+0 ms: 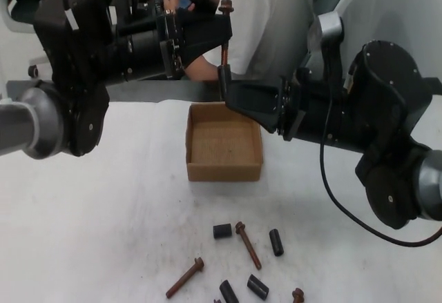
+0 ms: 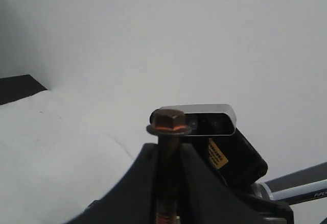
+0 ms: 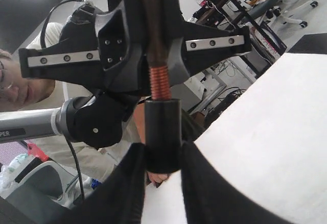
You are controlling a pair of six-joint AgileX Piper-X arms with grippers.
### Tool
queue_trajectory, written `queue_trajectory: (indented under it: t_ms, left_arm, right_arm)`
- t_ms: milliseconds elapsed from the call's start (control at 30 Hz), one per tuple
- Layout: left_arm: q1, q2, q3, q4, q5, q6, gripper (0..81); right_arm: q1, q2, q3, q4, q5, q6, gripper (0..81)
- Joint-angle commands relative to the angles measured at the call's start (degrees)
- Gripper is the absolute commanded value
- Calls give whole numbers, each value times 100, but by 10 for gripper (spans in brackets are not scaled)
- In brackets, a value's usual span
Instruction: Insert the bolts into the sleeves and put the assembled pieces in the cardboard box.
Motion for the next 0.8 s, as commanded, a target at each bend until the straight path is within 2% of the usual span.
queue_trajectory:
  t_ms: [0,200,767]
  left_arm:
    - [-8,-85,-14,-29,117,-97,2]
    - [-17,-85,-14,-88,194,-405,2]
    - [-32,-85,-14,-18,599,-642,2]
  right_arm:
    - [-88,-55,-157,-220,245,32,8]
    - [-88,-55,-157,-220,507,-70,8]
    - [-88,-55,-157,-220,465,-67,8]
